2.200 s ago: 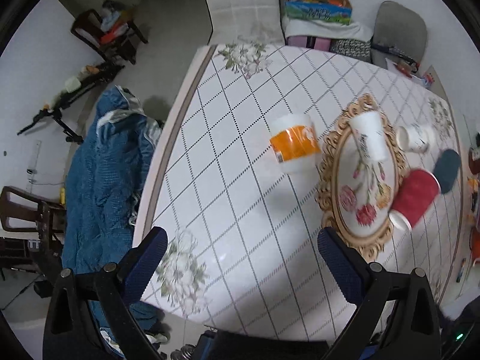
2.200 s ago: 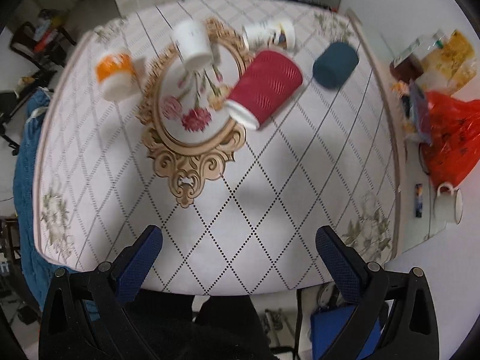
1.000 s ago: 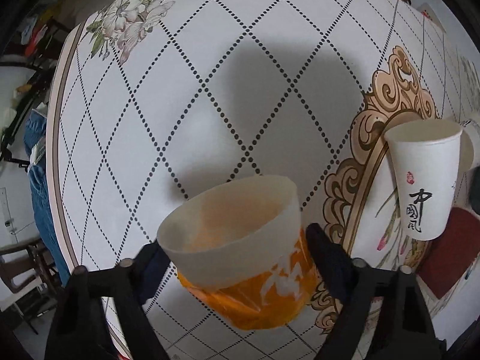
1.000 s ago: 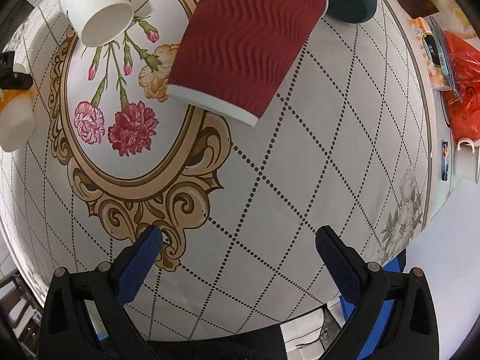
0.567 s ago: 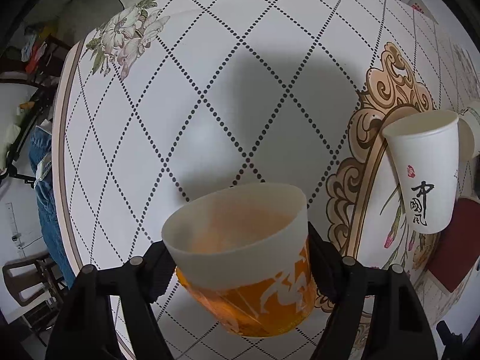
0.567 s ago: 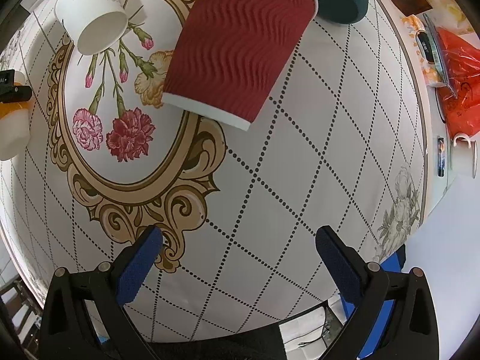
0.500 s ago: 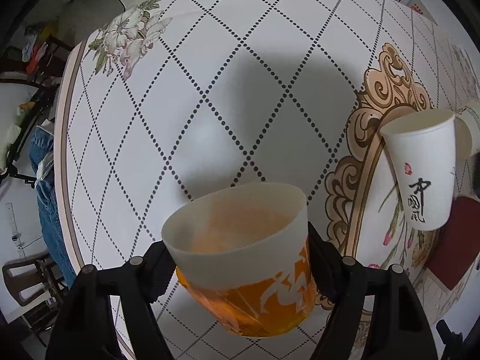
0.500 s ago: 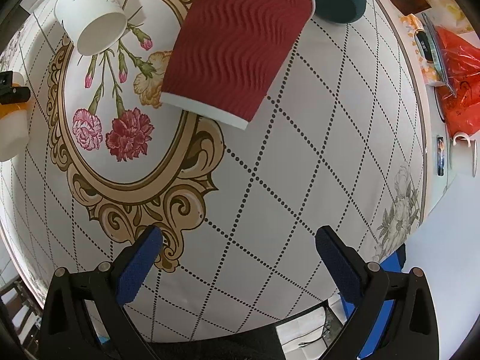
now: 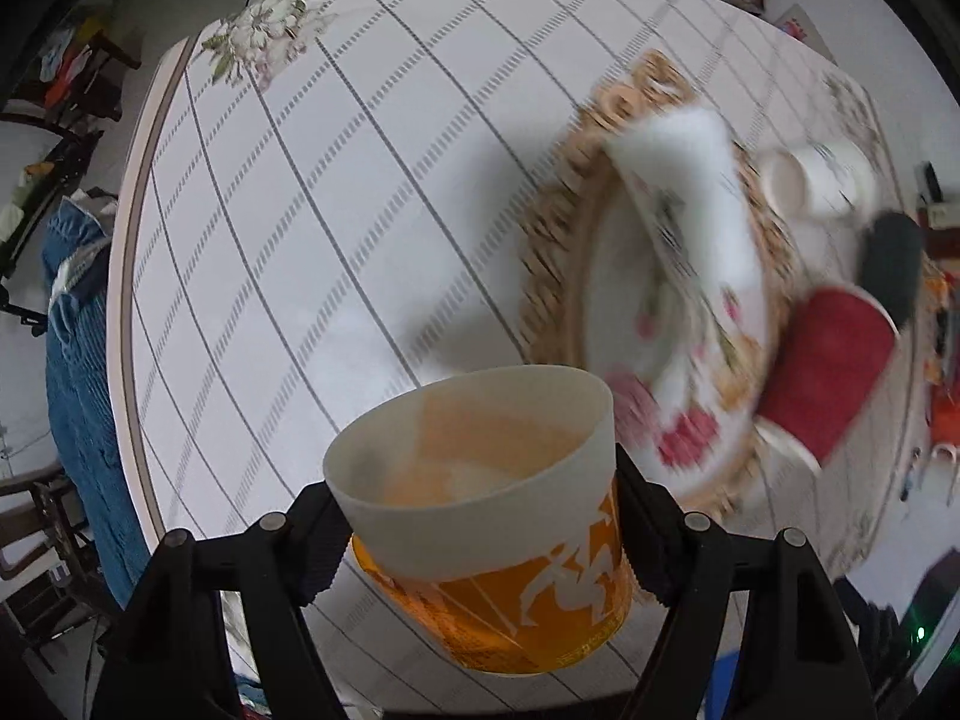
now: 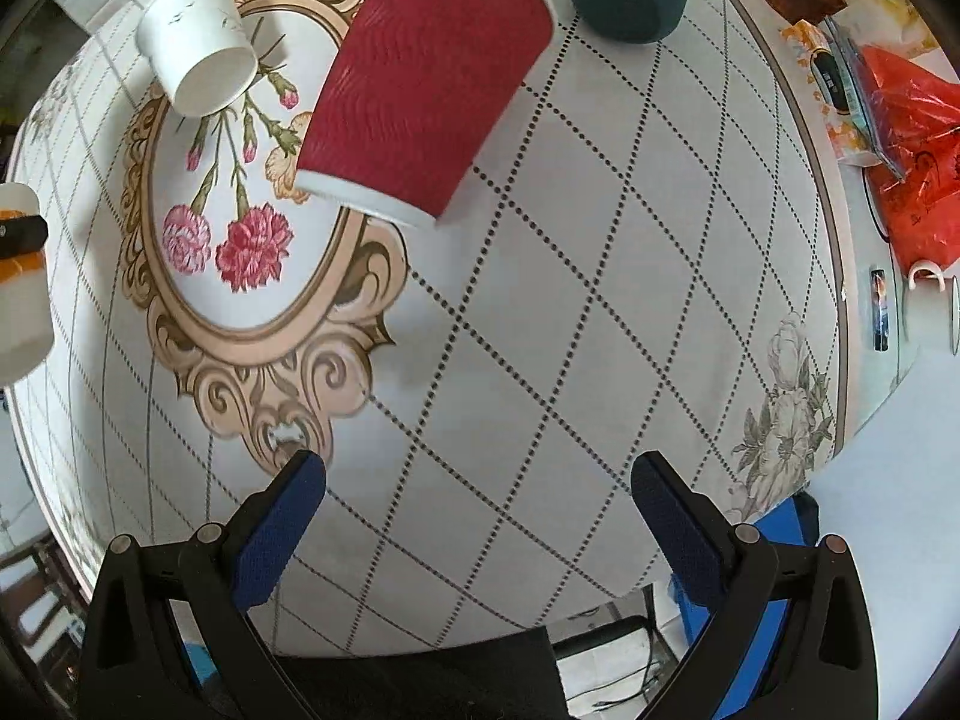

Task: Flip cup upside down
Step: 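Lift the orange-and-white cup with the right gripper off the table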

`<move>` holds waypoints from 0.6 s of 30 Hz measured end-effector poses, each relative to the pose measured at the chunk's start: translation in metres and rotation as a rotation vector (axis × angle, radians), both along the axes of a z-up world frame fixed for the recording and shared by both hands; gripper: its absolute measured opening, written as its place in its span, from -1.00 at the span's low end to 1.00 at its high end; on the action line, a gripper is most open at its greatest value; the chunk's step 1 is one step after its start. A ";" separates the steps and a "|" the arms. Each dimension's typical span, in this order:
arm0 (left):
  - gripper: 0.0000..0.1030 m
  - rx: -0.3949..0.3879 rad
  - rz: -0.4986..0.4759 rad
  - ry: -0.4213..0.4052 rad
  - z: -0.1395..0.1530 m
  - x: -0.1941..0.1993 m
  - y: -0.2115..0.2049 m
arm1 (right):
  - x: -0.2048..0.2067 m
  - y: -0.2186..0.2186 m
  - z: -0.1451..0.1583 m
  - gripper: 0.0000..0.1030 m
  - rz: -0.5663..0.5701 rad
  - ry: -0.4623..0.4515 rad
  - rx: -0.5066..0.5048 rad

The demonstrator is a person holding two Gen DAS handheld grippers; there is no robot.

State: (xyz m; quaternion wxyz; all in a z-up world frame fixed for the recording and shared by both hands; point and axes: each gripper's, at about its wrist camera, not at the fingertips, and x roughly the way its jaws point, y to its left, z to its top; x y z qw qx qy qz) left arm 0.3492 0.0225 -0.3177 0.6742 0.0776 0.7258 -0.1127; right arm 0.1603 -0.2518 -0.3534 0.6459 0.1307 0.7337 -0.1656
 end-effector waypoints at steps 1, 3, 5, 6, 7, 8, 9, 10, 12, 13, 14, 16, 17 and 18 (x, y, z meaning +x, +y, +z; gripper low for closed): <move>0.45 -0.004 0.001 0.002 0.002 -0.009 -0.001 | -0.008 -0.001 0.004 1.00 0.014 -0.004 0.001; 0.45 -0.007 0.002 0.008 0.007 -0.034 -0.017 | -0.020 -0.004 0.010 1.00 0.044 -0.012 0.000; 0.45 -0.006 0.006 0.019 0.007 -0.051 -0.020 | -0.033 -0.007 0.014 1.00 0.073 -0.017 0.004; 0.45 -0.004 0.006 0.022 0.008 -0.055 -0.025 | -0.040 -0.008 0.016 1.00 0.088 -0.020 0.005; 0.45 0.000 0.007 0.025 0.005 -0.065 -0.026 | -0.047 -0.009 0.017 1.00 0.107 -0.021 0.006; 0.45 0.005 0.010 0.028 0.002 -0.072 -0.031 | -0.054 -0.010 0.018 1.00 0.122 -0.022 0.009; 0.45 0.009 0.013 0.031 0.001 -0.083 -0.034 | -0.059 -0.011 0.018 1.00 0.134 -0.023 0.013; 0.45 0.011 0.014 0.035 0.001 -0.092 -0.036 | -0.062 -0.010 0.017 1.00 0.148 -0.023 0.015; 0.45 0.018 0.020 0.038 -0.003 -0.105 -0.041 | -0.075 -0.012 0.017 1.00 0.175 -0.024 0.024; 0.45 0.019 0.024 0.041 -0.004 -0.110 -0.042 | -0.082 -0.012 0.016 1.00 0.188 -0.026 0.033; 0.45 0.020 0.029 0.044 -0.005 -0.116 -0.043 | -0.089 -0.012 0.016 1.00 0.202 -0.025 0.039; 0.45 0.020 0.042 0.052 -0.013 -0.125 -0.048 | -0.100 -0.013 0.014 1.00 0.230 -0.027 0.052; 0.45 0.021 0.047 0.056 -0.016 -0.130 -0.050 | -0.107 -0.013 0.014 1.00 0.246 -0.029 0.062; 0.45 0.023 0.053 0.058 -0.019 -0.134 -0.052 | -0.114 -0.014 0.014 1.00 0.261 -0.029 0.067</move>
